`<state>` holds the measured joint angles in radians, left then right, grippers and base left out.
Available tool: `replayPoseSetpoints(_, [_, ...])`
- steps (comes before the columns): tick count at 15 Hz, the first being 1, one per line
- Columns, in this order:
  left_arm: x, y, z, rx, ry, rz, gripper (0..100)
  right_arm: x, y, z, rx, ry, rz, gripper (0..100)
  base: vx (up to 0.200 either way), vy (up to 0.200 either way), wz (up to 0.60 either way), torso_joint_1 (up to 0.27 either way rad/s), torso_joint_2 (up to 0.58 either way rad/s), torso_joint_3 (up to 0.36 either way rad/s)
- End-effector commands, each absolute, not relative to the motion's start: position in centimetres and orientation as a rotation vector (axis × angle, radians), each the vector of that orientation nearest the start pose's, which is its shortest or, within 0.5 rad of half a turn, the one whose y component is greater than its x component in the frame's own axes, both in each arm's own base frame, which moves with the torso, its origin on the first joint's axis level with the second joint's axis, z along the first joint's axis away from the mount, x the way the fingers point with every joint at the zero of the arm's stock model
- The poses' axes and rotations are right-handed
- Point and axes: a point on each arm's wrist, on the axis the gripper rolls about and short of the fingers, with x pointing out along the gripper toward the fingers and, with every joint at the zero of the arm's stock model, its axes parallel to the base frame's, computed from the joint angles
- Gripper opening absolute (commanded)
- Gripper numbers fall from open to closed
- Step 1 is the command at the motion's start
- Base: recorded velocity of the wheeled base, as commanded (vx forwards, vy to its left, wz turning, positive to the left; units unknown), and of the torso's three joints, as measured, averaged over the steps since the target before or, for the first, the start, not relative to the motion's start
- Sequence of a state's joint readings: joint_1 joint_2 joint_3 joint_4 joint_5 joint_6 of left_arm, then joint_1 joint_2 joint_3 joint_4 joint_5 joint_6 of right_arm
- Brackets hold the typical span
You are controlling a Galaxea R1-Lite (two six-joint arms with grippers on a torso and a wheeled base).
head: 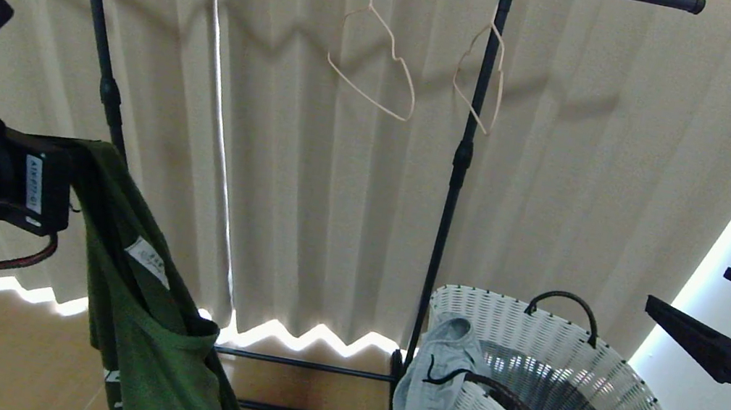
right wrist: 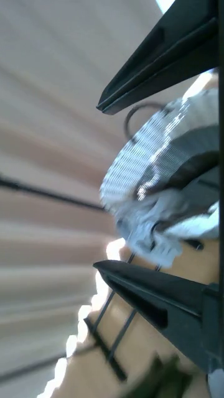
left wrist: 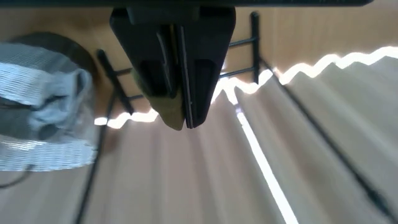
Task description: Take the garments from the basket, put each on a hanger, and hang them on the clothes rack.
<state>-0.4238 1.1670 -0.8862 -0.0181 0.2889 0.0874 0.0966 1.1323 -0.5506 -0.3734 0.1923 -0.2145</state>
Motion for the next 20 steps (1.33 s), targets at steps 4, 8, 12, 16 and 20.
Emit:
replayPoseSetpoints(4, [12.7, -4.5, 26.1, 0.168, 0.229, -0.108, 0, 16.0, 1.3, 20.4, -0.243, 0.241, 0.185, 100, 0.000, 0.000, 0.00, 0.000, 0.00, 0.000])
replayPoseSetpoints(8, [12.2, -4.3, 25.4, 0.166, 0.235, -0.109, 0, 15.8, 1.2, 20.4, -0.263, 0.243, 0.137, 100, 0.000, 0.000, 0.00, 0.000, 0.00, 0.000])
replayPoseSetpoints(12, [12.2, -4.3, 25.4, 0.169, 0.238, -0.112, 0, 16.1, 1.2, 20.3, -0.265, 0.249, 0.139, 100, 0.000, 0.000, 0.00, 0.000, 0.00, 0.000])
replayPoseSetpoints(16, [12.3, -4.3, 25.5, 0.176, 0.231, -0.113, 0, 16.1, 1.2, 20.3, -0.269, 0.251, 0.140, 100, 0.000, 0.000, 0.00, 0.038, -0.13, -0.100])
replayPoseSetpoints(20, [12.2, -4.4, 25.5, 0.179, 0.219, -0.140, 0, 16.1, 1.2, 20.4, -0.269, 0.245, 0.139, 100, 0.000, 0.000, 0.00, 0.122, -0.39, -0.283])
